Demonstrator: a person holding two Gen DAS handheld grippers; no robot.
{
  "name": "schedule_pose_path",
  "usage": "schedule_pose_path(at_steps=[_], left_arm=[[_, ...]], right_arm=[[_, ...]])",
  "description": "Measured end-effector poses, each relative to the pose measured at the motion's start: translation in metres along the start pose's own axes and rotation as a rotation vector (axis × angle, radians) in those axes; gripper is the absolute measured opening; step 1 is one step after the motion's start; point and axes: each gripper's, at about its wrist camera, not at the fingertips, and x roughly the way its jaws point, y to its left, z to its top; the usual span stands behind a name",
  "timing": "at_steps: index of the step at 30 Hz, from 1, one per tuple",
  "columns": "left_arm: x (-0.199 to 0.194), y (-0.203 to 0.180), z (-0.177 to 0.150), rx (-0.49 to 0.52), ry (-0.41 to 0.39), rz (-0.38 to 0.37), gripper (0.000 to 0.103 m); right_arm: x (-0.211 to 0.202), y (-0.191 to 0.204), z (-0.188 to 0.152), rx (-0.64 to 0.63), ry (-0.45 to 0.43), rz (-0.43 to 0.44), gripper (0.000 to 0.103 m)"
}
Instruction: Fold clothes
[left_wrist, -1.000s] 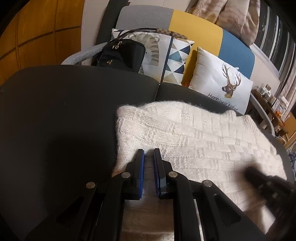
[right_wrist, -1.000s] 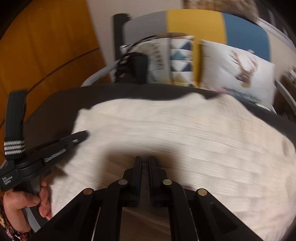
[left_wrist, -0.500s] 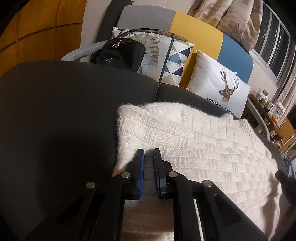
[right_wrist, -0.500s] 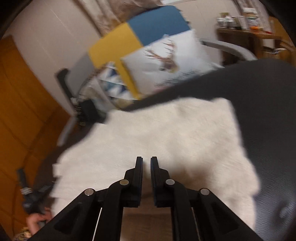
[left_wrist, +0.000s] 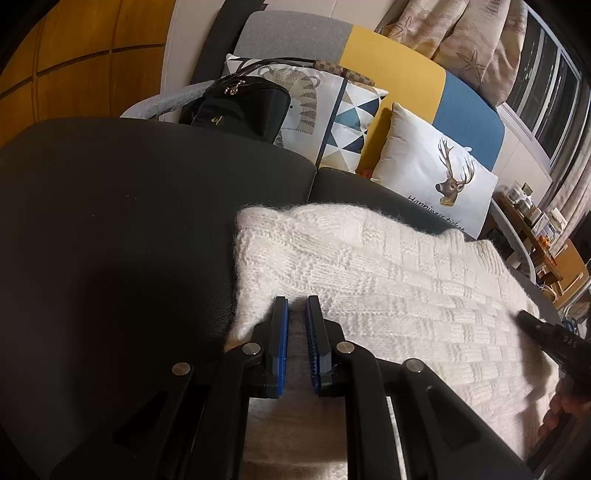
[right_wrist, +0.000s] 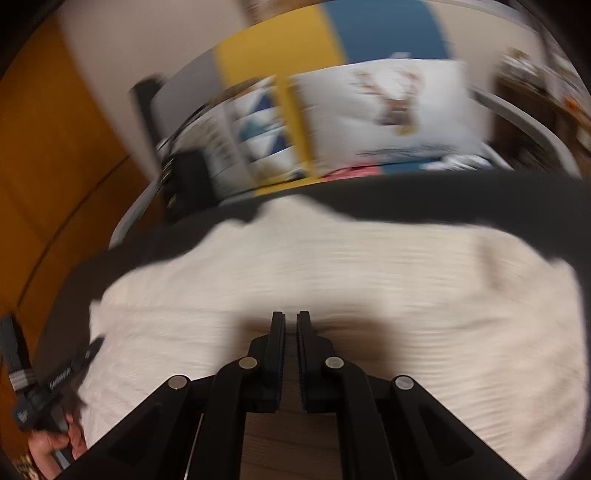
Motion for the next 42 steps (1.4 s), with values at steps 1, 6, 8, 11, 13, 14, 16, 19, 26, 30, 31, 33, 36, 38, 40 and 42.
schedule_pose_path(at_steps=[1, 6, 8, 11, 13, 14, 16, 19, 26, 30, 31, 33, 36, 38, 40, 42], left_arm=[[0.0, 0.0, 0.0, 0.0, 0.0, -0.001, 0.013], [0.0, 0.001, 0.0, -0.008, 0.0, -0.009, 0.013], [0.0, 0.0, 0.0, -0.005, 0.0, -0.006, 0.013], [-0.001, 0.001, 0.0, -0.005, 0.0, -0.006, 0.013], [-0.001, 0.001, 0.0, -0.007, 0.001, -0.008, 0.013], [0.0, 0.002, 0.0, -0.008, 0.001, -0.01, 0.013], [0.0, 0.001, 0.0, -0.006, 0.002, -0.007, 0.013], [0.0, 0.0, 0.001, 0.0, 0.002, -0.001, 0.013], [0.0, 0.001, 0.001, 0.001, 0.0, 0.0, 0.013], [-0.001, 0.001, 0.001, -0.002, 0.001, -0.003, 0.013], [-0.001, 0.001, 0.001, 0.0, 0.001, -0.002, 0.013], [-0.001, 0.0, 0.001, 0.001, 0.0, 0.0, 0.013], [-0.001, 0.0, 0.001, -0.001, 0.001, -0.003, 0.013], [-0.001, -0.001, 0.0, 0.003, 0.0, 0.002, 0.013], [-0.001, -0.002, 0.0, 0.012, -0.001, 0.011, 0.013], [-0.001, -0.003, 0.0, 0.017, -0.002, 0.018, 0.013]], right_arm=[[-0.006, -0.012, -0.001, 0.021, -0.016, -0.033, 0.004], [-0.049, -0.068, -0.008, 0.2, -0.094, -0.082, 0.011], [-0.061, -0.065, -0.014, 0.187, -0.1, -0.029, 0.011], [-0.061, -0.039, -0.026, 0.035, -0.067, 0.023, 0.011], [-0.053, -0.028, -0.035, -0.022, -0.024, 0.002, 0.011], [-0.048, -0.029, -0.038, -0.022, -0.005, -0.016, 0.007], [-0.048, -0.044, -0.04, 0.047, -0.012, -0.016, 0.001], [-0.052, -0.058, -0.04, 0.103, -0.025, -0.052, 0.0], [-0.069, -0.004, -0.032, -0.009, -0.05, -0.009, 0.009], [-0.051, 0.039, -0.04, -0.137, 0.019, 0.018, 0.009], [-0.047, 0.046, -0.043, -0.166, 0.037, 0.012, 0.009], [-0.04, 0.042, -0.048, -0.177, 0.042, -0.012, 0.007], [-0.039, 0.026, -0.047, -0.124, 0.036, -0.04, 0.006], [-0.039, 0.023, -0.044, -0.1, 0.052, -0.035, 0.006], [-0.043, 0.031, -0.038, -0.103, 0.034, -0.013, 0.01], [-0.049, 0.04, -0.032, -0.108, 0.009, 0.011, 0.012]])
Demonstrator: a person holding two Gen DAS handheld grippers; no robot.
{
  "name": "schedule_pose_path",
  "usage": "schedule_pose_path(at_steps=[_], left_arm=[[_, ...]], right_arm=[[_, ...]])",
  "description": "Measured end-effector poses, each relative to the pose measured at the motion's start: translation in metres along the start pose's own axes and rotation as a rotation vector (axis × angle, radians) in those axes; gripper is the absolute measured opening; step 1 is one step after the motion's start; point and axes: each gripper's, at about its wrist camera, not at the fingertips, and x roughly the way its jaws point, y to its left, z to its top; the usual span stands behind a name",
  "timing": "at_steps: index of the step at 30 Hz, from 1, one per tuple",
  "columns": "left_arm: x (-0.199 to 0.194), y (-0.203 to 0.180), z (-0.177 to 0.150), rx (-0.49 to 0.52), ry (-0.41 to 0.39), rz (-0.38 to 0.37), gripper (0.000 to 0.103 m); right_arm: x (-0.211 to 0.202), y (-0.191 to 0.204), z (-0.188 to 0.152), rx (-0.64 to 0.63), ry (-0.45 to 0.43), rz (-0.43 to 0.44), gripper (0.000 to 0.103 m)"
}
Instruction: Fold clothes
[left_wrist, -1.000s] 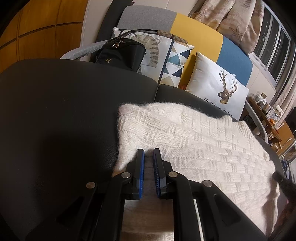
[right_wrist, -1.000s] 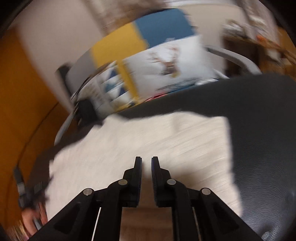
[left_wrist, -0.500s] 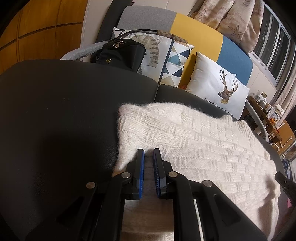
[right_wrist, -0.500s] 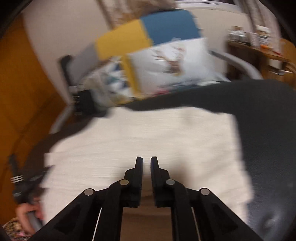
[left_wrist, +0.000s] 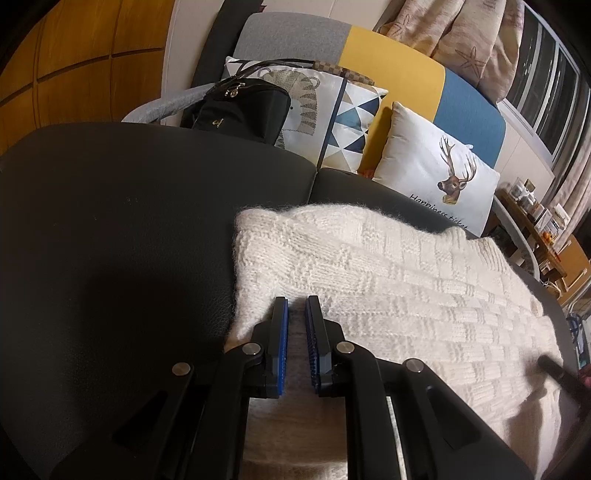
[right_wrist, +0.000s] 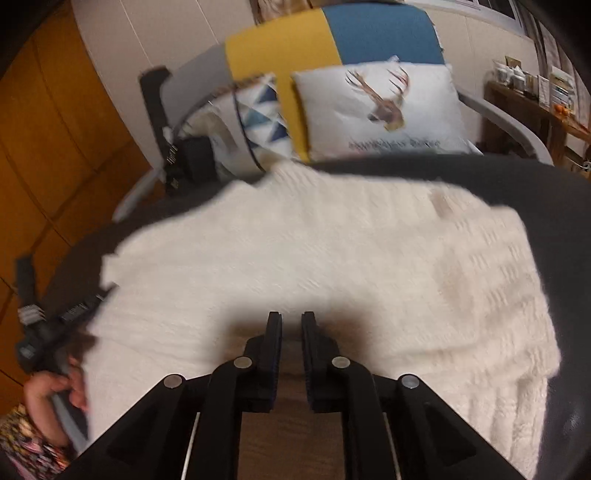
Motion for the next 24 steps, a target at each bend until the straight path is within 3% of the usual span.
schedule_pose_path(at_steps=[2, 7, 13, 17, 21, 24], left_arm=[[0.0, 0.0, 0.0, 0.002, -0.001, 0.002, 0.013], [0.001, 0.0, 0.0, 0.002, -0.002, 0.001, 0.013], [0.001, 0.0, -0.001, 0.004, -0.003, 0.004, 0.013], [0.001, 0.0, -0.001, 0.005, -0.003, 0.003, 0.013], [0.001, -0.001, -0.001, 0.008, -0.004, 0.005, 0.013], [0.001, 0.0, -0.001, 0.003, -0.002, -0.002, 0.013]], right_arm=[[0.0, 0.008, 0.008, -0.017, -0.011, 0.008, 0.012], [0.026, 0.006, 0.012, -0.051, 0.057, -0.04, 0.012], [0.018, -0.021, 0.006, 0.021, 0.024, -0.019, 0.012], [0.01, -0.04, 0.004, 0.04, -0.004, -0.09, 0.012], [0.006, -0.062, -0.003, 0.115, -0.027, -0.064, 0.009], [0.01, -0.058, -0.004, 0.088, -0.027, -0.084, 0.009]])
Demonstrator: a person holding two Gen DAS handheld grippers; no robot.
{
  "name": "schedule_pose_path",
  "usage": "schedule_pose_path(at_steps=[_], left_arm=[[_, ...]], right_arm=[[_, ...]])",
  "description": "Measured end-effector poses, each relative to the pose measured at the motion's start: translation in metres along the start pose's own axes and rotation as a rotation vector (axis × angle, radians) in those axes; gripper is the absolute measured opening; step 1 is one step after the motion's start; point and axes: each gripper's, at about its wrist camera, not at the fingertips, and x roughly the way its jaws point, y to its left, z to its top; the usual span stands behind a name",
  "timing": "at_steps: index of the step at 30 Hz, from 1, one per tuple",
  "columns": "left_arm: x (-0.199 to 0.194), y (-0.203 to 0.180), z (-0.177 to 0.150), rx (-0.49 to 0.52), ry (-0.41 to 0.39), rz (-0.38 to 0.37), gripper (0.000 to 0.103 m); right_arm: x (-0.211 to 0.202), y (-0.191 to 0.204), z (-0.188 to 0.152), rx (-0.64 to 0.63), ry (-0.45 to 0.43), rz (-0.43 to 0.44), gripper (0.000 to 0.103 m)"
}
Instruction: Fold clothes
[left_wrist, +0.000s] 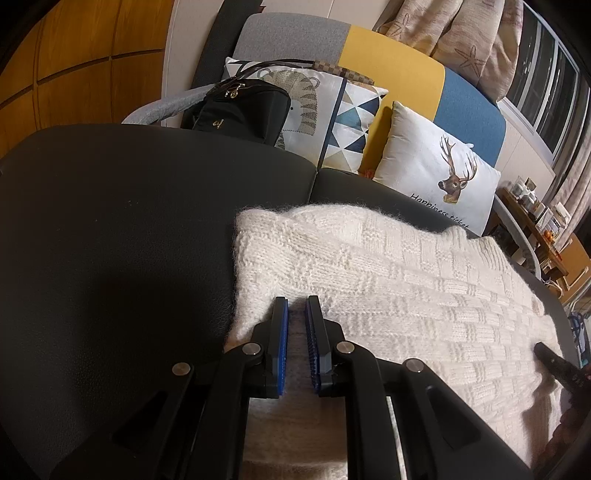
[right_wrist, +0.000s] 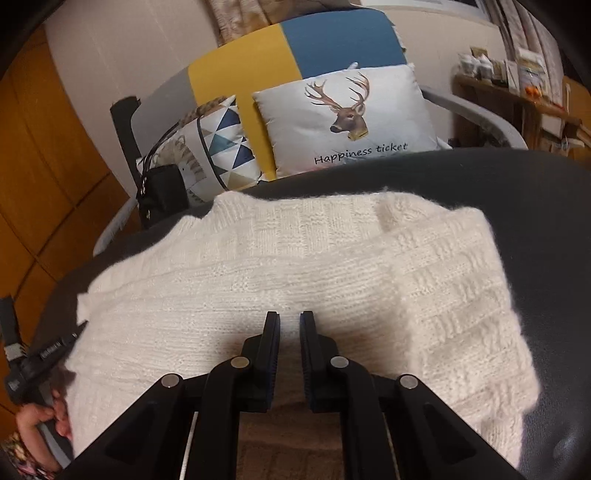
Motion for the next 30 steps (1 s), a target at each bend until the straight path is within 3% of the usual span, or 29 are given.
schedule_pose_path(at_steps=[3, 5, 7, 8, 9, 11, 13, 15, 16, 18, 19, 20, 21, 25, 26, 28, 30], left_arm=[[-0.003, 0.003, 0.002, -0.013, 0.017, -0.03, 0.013], [-0.013, -0.005, 0.006, 0.013, 0.026, 0.01, 0.016], [-0.027, -0.016, 0.009, 0.039, -0.016, 0.017, 0.022], [-0.035, -0.028, 0.009, 0.056, -0.048, -0.016, 0.03], [-0.043, -0.04, 0.01, 0.075, -0.082, -0.052, 0.044], [-0.045, -0.068, 0.009, 0.132, -0.106, -0.109, 0.058], [-0.036, -0.093, 0.006, 0.232, -0.105, -0.113, 0.058], [-0.015, -0.114, -0.002, 0.379, -0.083, -0.025, 0.058], [-0.005, -0.111, -0.004, 0.391, -0.055, -0.001, 0.058], [0.015, -0.103, -0.008, 0.404, 0.004, 0.043, 0.064], [0.014, -0.095, -0.005, 0.37, -0.005, 0.036, 0.069], [0.018, -0.086, -0.004, 0.325, 0.004, 0.07, 0.085], [0.019, -0.081, -0.004, 0.302, 0.011, 0.079, 0.094], [0.022, -0.078, -0.006, 0.291, 0.012, 0.097, 0.095], [0.022, -0.08, -0.007, 0.3, 0.007, 0.107, 0.095], [0.02, -0.081, -0.009, 0.309, 0.001, 0.118, 0.095], [0.021, -0.078, -0.01, 0.303, 0.0, 0.113, 0.095]], right_arm=[[0.001, 0.003, -0.001, -0.016, -0.007, -0.016, 0.009], [0.001, 0.001, -0.001, -0.007, -0.008, -0.006, 0.009], [0.001, -0.002, -0.002, 0.006, -0.01, 0.007, 0.009], [0.001, -0.002, -0.003, 0.011, -0.012, 0.011, 0.009], [0.001, -0.002, -0.003, 0.015, -0.013, 0.014, 0.009], [0.0, -0.001, -0.004, 0.012, -0.016, 0.01, 0.009], [0.0, 0.0, -0.003, 0.004, -0.017, 0.001, 0.009], [0.0, 0.001, -0.003, 0.001, -0.017, -0.002, 0.009], [0.0, 0.0, -0.003, 0.004, -0.017, 0.003, 0.009], [-0.001, -0.003, -0.003, 0.021, -0.018, 0.024, 0.009], [-0.001, -0.005, -0.003, 0.03, -0.018, 0.035, 0.009], [-0.001, -0.007, -0.003, 0.039, -0.019, 0.046, 0.009], [-0.001, -0.008, -0.002, 0.042, -0.016, 0.049, 0.009], [-0.01, 0.006, 0.007, 0.018, -0.01, 0.035, 0.015], [-0.011, 0.013, 0.01, 0.013, -0.018, 0.065, 0.02], [-0.013, 0.03, 0.018, 0.001, -0.032, 0.142, 0.021], [-0.001, 0.054, 0.026, -0.067, -0.01, 0.167, 0.021]])
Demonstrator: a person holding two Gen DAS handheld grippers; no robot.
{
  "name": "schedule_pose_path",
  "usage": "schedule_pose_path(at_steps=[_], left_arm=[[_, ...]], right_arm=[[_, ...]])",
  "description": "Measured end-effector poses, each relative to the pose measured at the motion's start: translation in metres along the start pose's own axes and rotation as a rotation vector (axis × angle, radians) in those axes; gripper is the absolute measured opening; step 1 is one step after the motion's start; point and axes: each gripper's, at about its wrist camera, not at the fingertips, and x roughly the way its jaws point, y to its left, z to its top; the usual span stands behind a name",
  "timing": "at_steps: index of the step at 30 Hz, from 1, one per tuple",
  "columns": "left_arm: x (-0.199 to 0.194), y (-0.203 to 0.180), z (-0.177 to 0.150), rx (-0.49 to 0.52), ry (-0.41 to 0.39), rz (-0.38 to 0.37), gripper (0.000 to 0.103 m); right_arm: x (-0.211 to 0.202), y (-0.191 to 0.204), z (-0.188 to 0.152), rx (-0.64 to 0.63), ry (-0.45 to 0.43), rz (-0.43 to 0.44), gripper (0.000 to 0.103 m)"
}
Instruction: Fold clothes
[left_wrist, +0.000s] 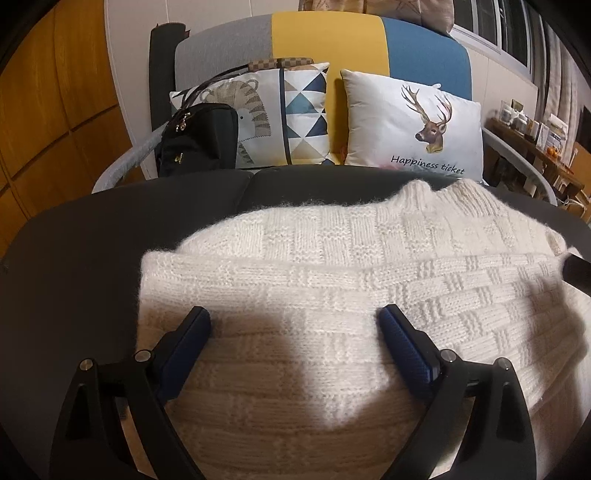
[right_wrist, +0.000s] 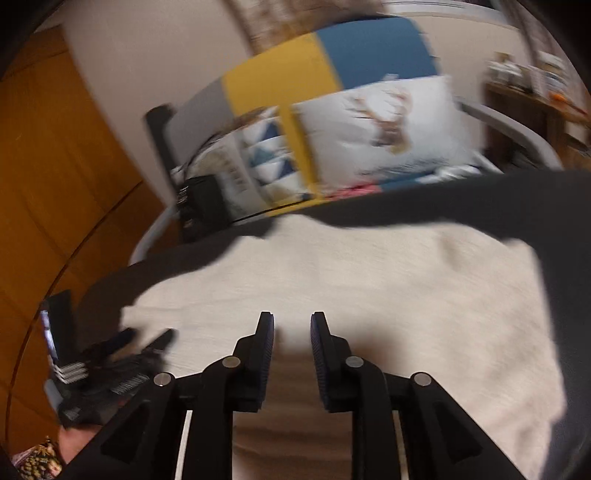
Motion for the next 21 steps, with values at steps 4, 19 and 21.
schedule_pose_path(at_steps=[4, 19, 21], left_arm=[[0.005, 0.003, -0.001, -0.027, 0.004, -0.028, 0.096], [-0.014, 0.004, 0.016, -0.079, -0.031, -0.063, 0.097], [-0.019, -0.008, 0.021, -0.004, -0.098, -0.014, 0.097]], right_arm=[[0.04, 0.019, 0.005, -0.098, 0.094, 0.012, 0.021], [0.013, -0.031, 0.023, -0.092, 0.037, -0.074, 0.02], [0.022, -0.025, 0.026, -0.137, 0.059, -0.098, 0.02]])
